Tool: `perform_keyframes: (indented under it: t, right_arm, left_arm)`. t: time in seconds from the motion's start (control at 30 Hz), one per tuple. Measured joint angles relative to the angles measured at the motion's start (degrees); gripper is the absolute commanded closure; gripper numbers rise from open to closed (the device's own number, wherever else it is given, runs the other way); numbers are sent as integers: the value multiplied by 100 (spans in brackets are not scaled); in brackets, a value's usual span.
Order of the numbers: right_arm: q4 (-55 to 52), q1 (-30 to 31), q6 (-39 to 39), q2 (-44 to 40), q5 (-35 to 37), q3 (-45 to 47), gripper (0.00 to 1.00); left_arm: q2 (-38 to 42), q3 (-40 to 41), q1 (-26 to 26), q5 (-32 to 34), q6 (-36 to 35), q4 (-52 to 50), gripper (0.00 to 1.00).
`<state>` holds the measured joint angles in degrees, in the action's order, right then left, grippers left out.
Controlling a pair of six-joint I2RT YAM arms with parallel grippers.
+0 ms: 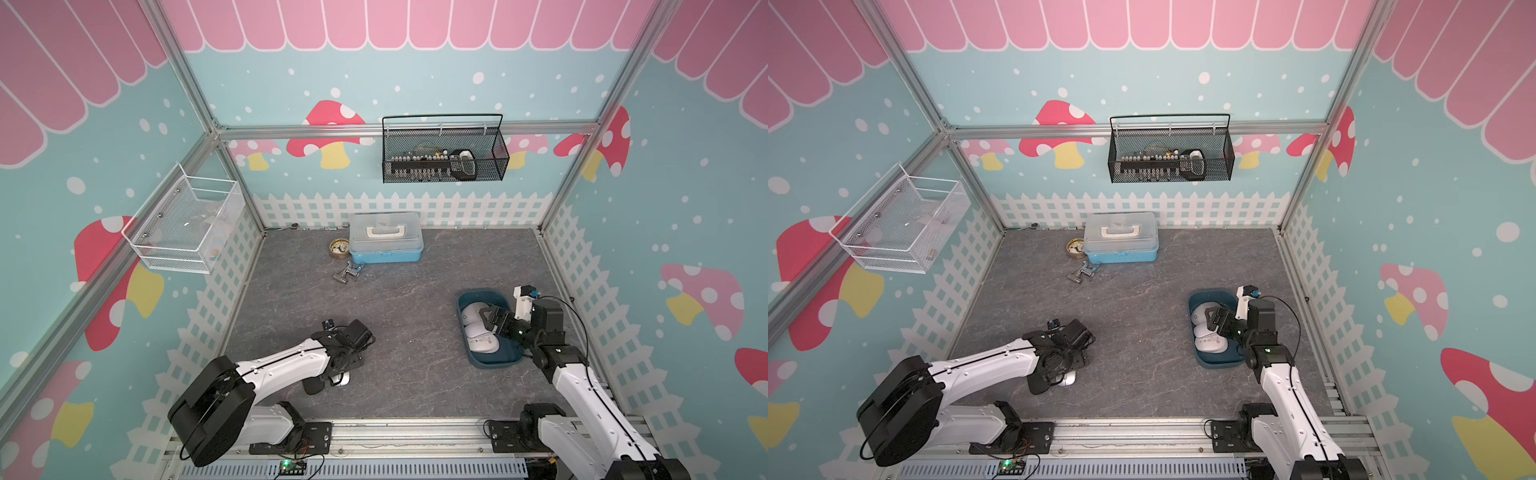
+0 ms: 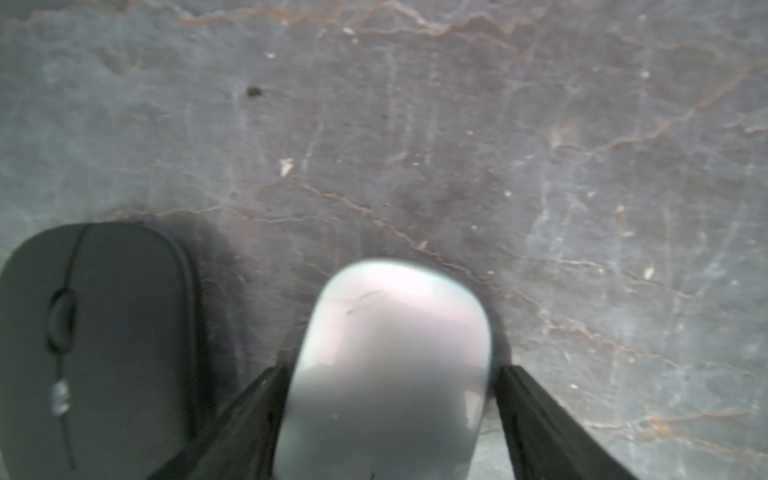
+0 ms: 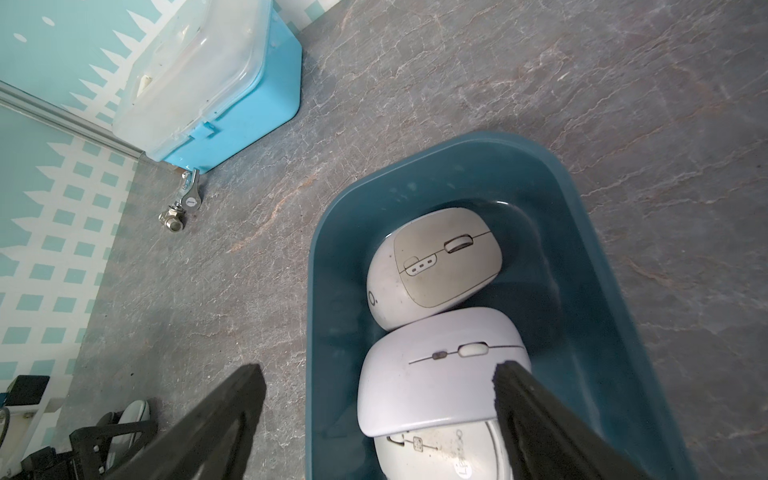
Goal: Put the mouse in the storage box
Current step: Pick up the mouse from the center of the board.
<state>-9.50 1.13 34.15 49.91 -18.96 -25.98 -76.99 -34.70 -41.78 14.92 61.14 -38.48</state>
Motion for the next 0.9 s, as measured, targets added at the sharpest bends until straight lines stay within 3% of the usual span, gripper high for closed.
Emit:
perform_keyframes:
  t: [0.2,0.47,0.67,0.9]
  right_arm:
    - [9,0,7,0,-70,15,9]
    - [9,0,166,-2,-422,15,11]
    - [494,122,1014,308,-1740,15,18]
    - [793,1480,1556,551,-2549,-605,16]
  left_arm:
    - [-214,-179,-262,83,-17,103,54]
    - [162,-299,-433,-551,-813,328,69]
    - [994,-706,-1029,-1161,-2218,1434,69]
    - [922,-1198,-1904,-1060,-3775,2245,69]
